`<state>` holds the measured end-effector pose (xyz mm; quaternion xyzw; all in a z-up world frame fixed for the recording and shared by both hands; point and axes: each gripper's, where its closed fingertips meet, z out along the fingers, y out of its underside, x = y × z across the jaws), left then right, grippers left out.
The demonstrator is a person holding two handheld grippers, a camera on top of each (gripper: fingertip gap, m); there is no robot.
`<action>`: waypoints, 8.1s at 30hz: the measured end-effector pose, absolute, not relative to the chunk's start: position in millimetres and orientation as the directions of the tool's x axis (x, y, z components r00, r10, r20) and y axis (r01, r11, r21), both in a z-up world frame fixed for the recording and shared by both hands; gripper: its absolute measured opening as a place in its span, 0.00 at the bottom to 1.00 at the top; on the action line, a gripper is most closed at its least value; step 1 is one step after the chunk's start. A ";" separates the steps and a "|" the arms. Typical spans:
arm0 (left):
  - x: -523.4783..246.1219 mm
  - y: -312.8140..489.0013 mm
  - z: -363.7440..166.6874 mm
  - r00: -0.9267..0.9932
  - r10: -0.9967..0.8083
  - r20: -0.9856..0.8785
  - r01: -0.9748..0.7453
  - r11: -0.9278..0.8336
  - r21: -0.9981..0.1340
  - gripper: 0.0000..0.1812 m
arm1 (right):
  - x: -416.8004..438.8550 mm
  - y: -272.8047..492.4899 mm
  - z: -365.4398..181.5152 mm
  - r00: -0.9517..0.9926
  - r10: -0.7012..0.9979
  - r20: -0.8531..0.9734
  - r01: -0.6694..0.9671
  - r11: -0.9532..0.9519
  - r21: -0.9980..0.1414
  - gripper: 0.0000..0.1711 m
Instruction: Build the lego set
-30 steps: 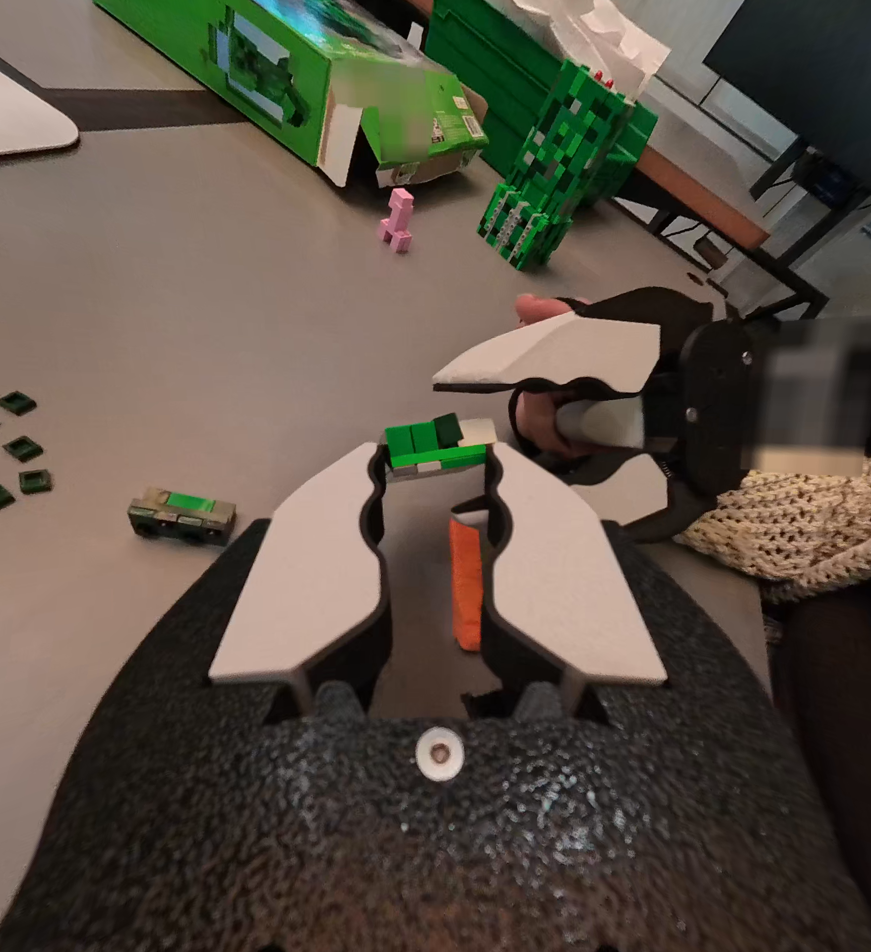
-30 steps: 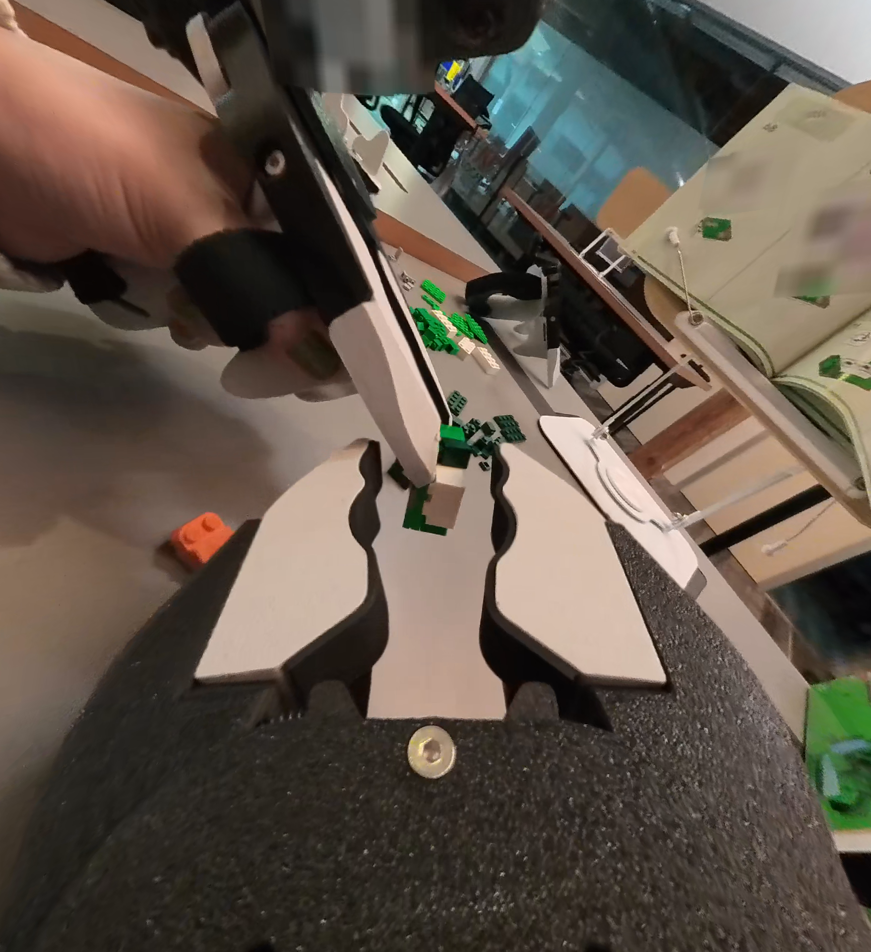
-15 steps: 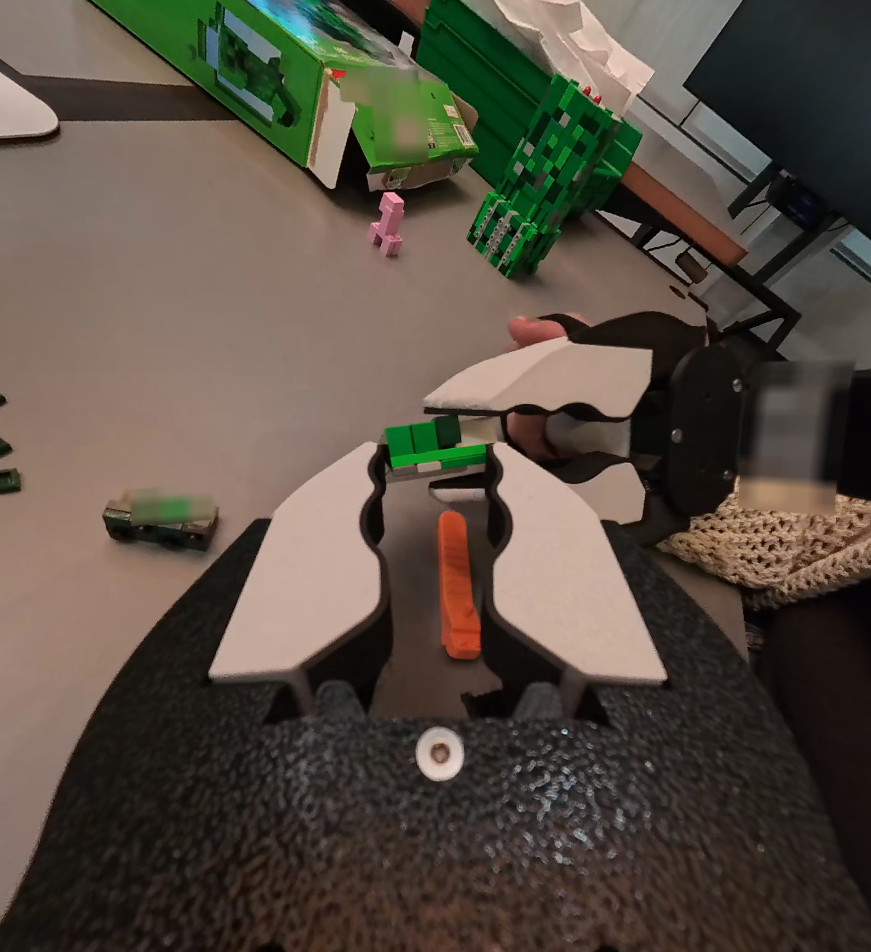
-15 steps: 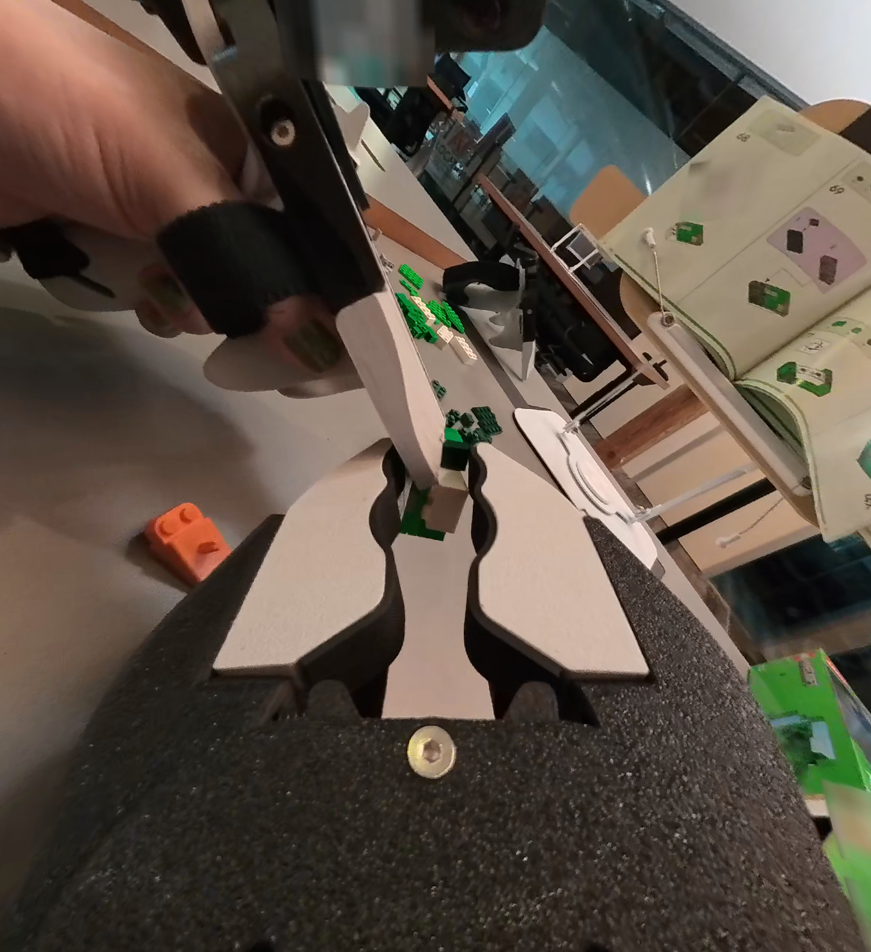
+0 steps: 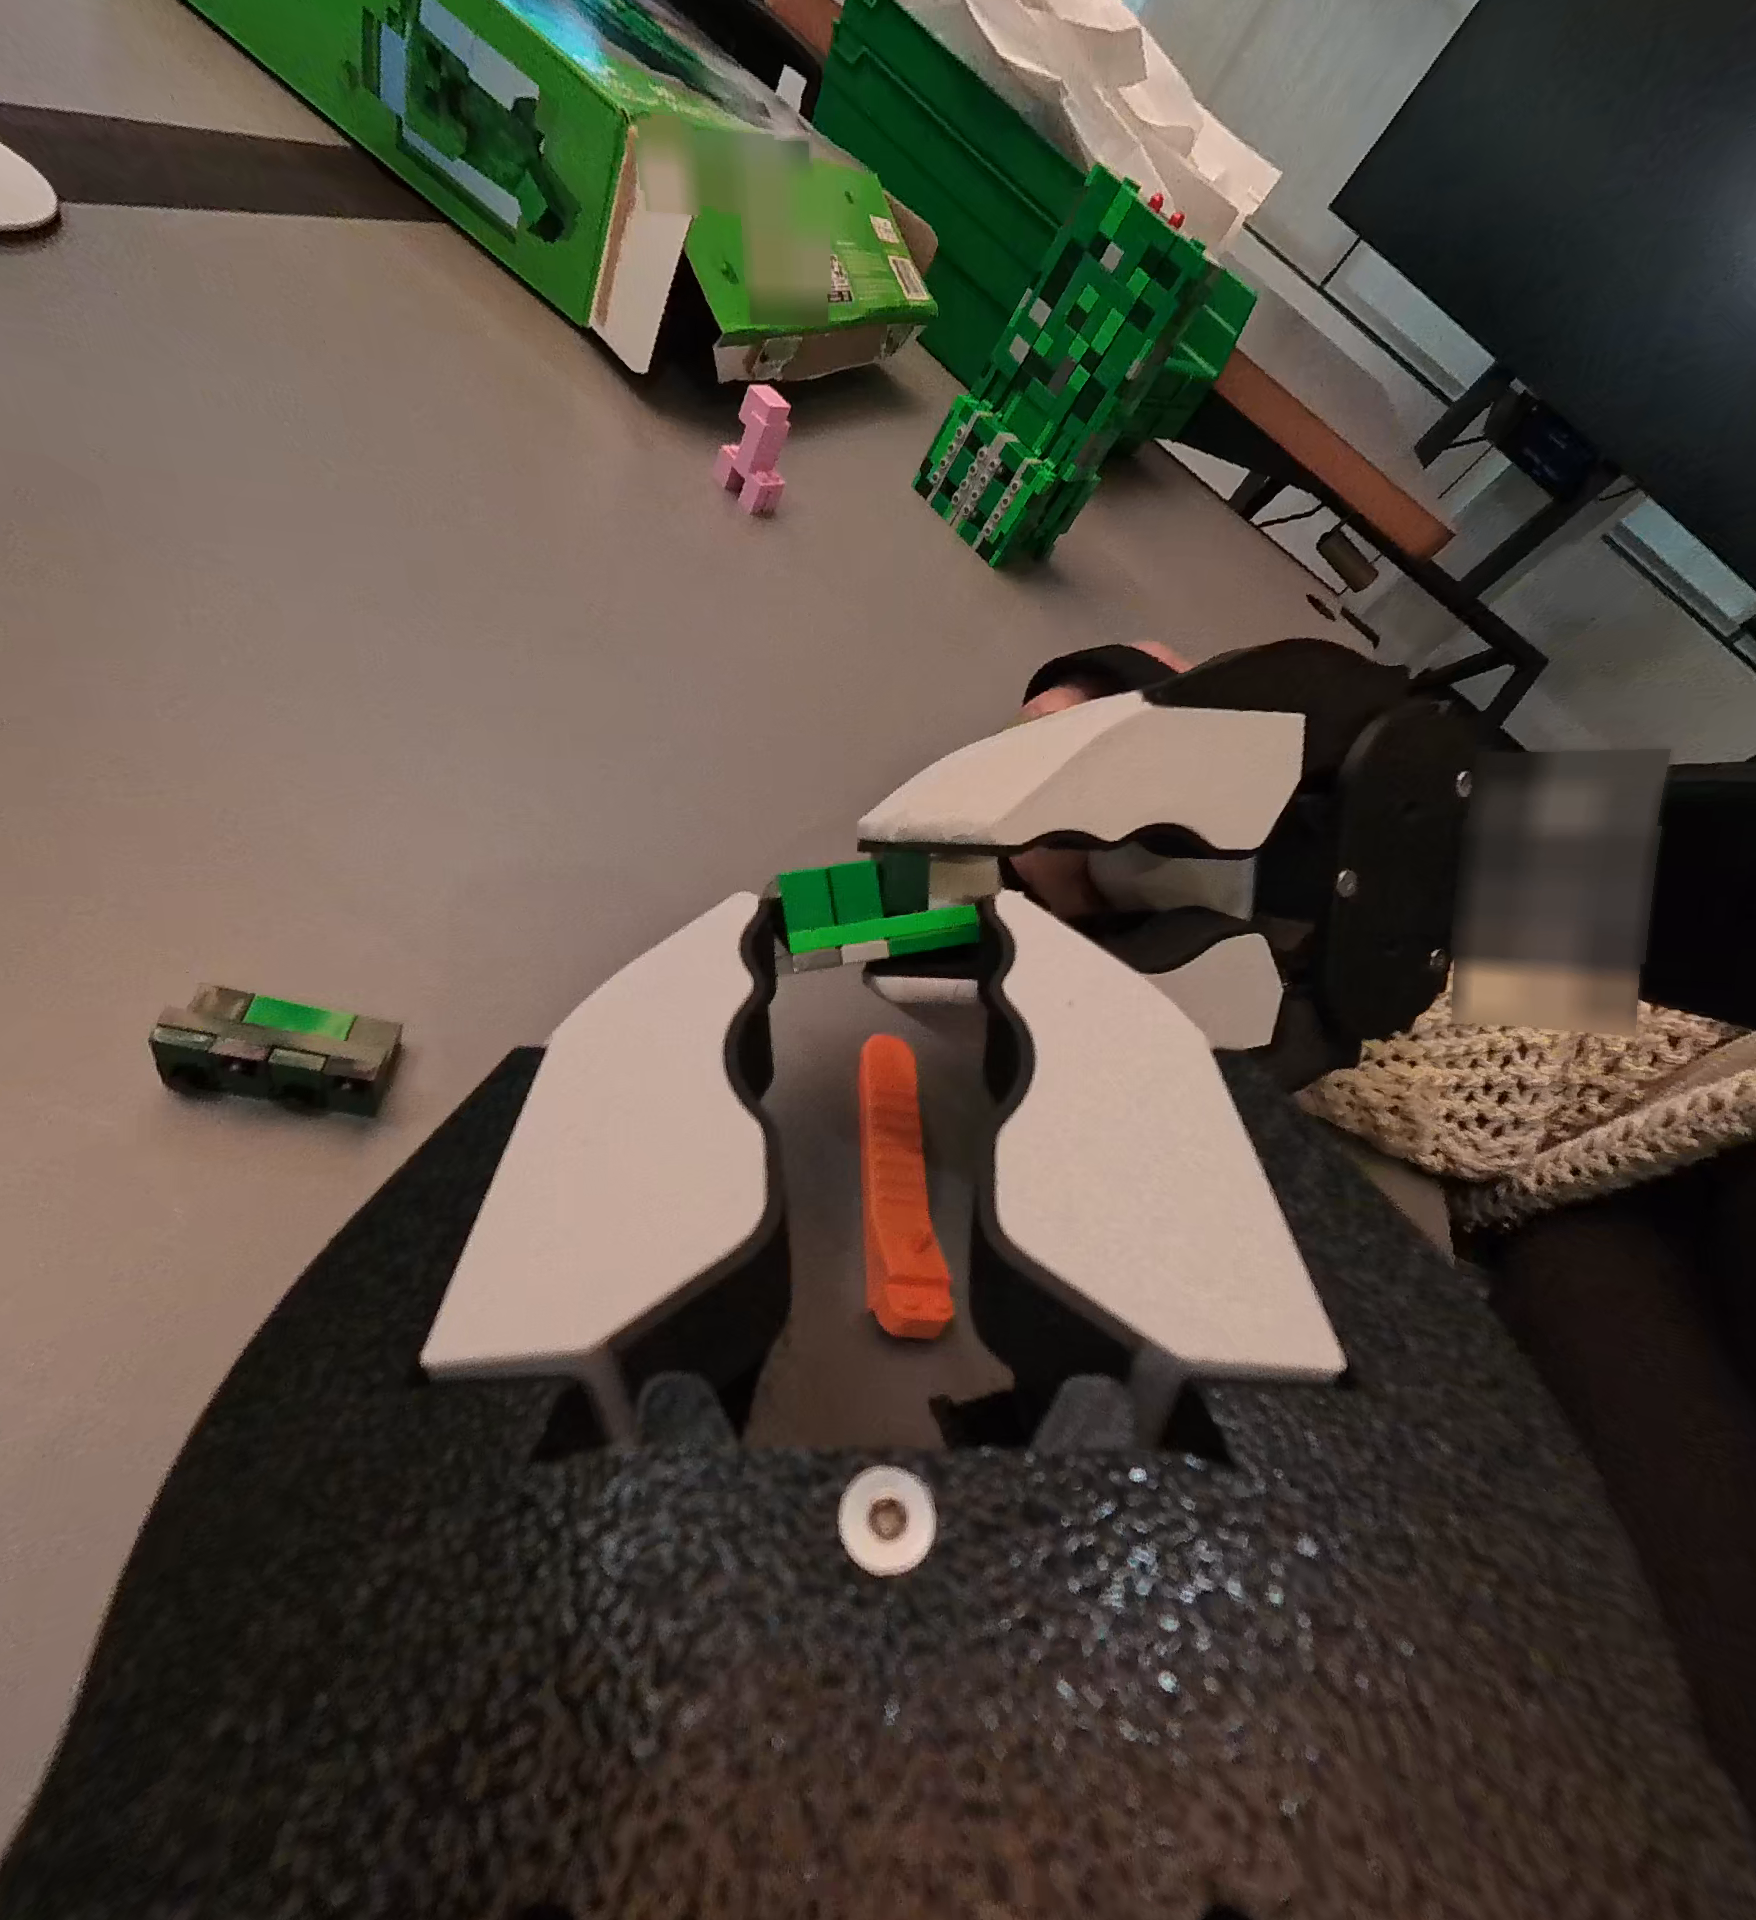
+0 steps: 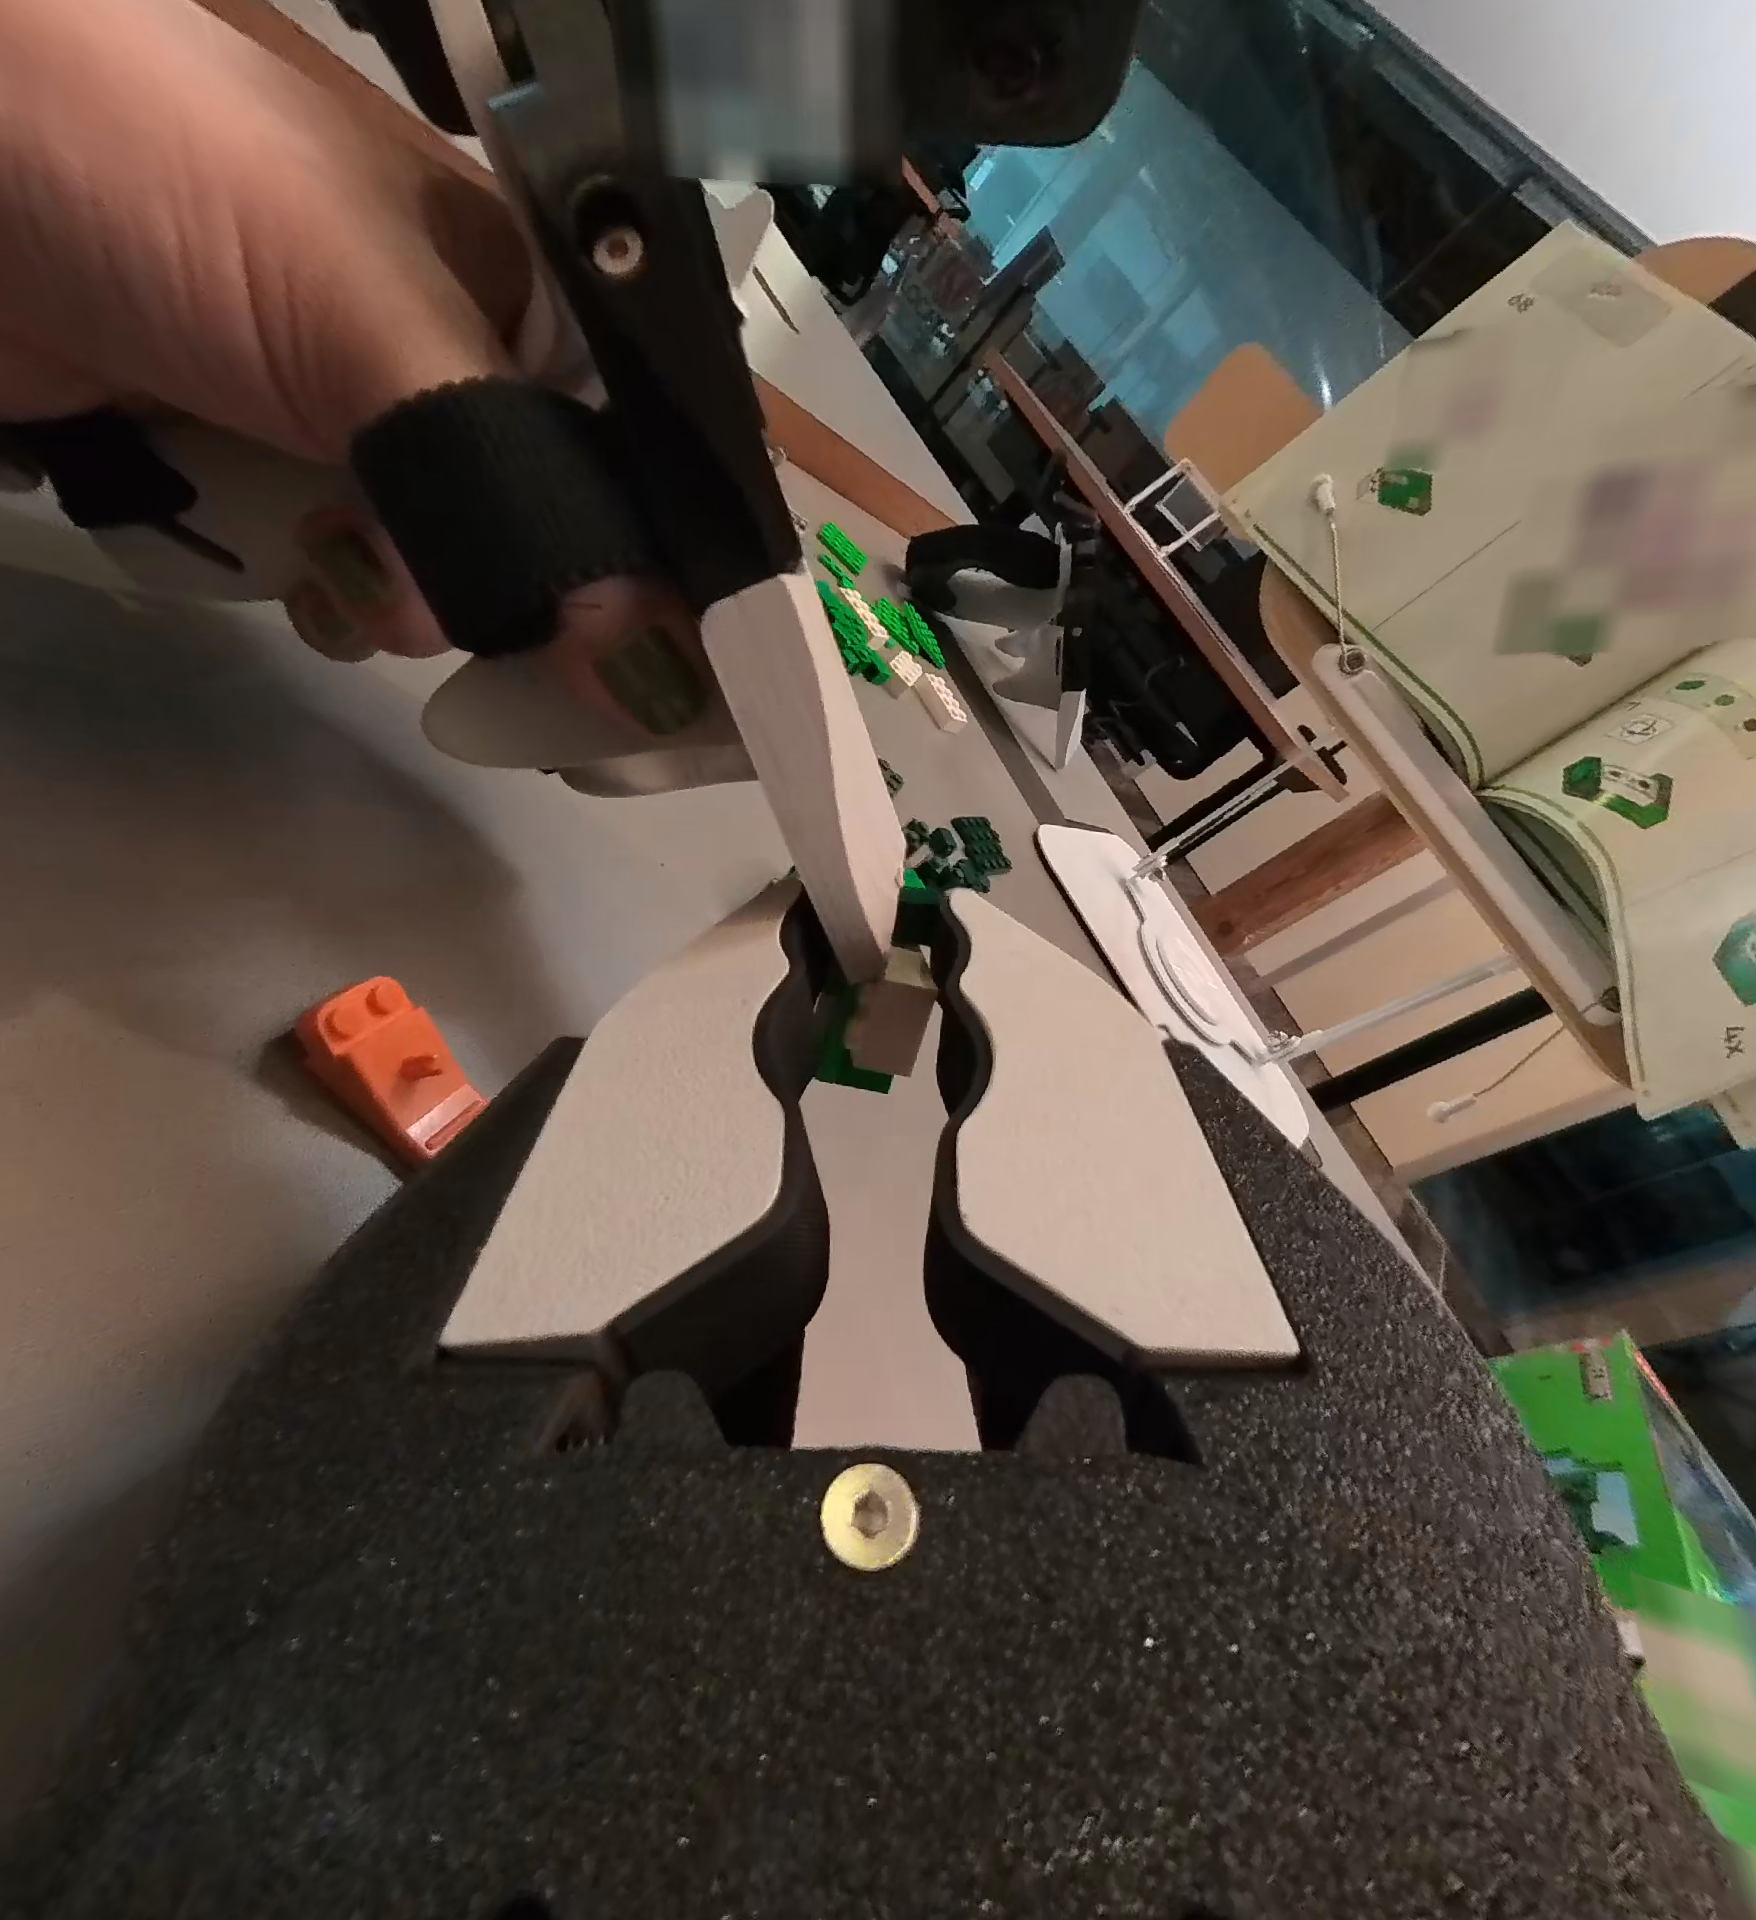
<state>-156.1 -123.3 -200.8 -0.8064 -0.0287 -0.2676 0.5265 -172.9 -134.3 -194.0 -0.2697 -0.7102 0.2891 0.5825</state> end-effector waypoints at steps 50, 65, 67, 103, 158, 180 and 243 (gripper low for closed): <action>-121.6 -147.2 -199.4 0.752 -0.575 -0.323 -0.480 -0.142 -0.866 0.13 | -122.9 -159.3 -166.6 -0.640 0.679 0.360 -0.231 0.277 -0.933 0.11; -121.2 -138.8 -204.4 0.709 -0.519 -0.477 -0.618 -0.132 -0.775 0.10 | -120.0 -162.8 -179.0 -0.624 0.606 0.494 -0.202 0.486 -0.850 0.11; -121.7 -138.5 -207.9 0.700 -0.523 -0.487 -0.634 -0.141 -0.760 0.10 | -120.5 -162.8 -182.7 -0.617 0.589 0.522 -0.192 0.531 -0.825 0.11; -126.8 -140.4 -199.2 0.703 -0.488 -0.517 -0.636 -0.107 -0.764 0.09 | -128.4 -148.7 -196.7 -0.601 0.612 0.515 -0.078 0.596 -0.799 0.11; -120.9 -146.5 -220.2 0.653 -0.569 -0.499 -0.683 -0.159 -0.713 0.09 | -119.7 -150.2 -212.5 -0.719 0.606 0.339 0.073 0.552 -0.831 0.09; -129.1 -142.3 -218.8 0.694 -0.529 -0.488 -0.656 -0.186 -0.732 0.09 | -129.3 -146.4 -209.9 -0.643 0.639 0.424 0.036 0.577 -0.816 0.12; -135.9 -137.2 -208.1 0.745 -0.480 -0.463 -0.595 -0.165 -0.787 0.09 | -131.5 -135.7 -200.2 -0.564 0.648 0.512 0.009 0.624 -0.781 0.19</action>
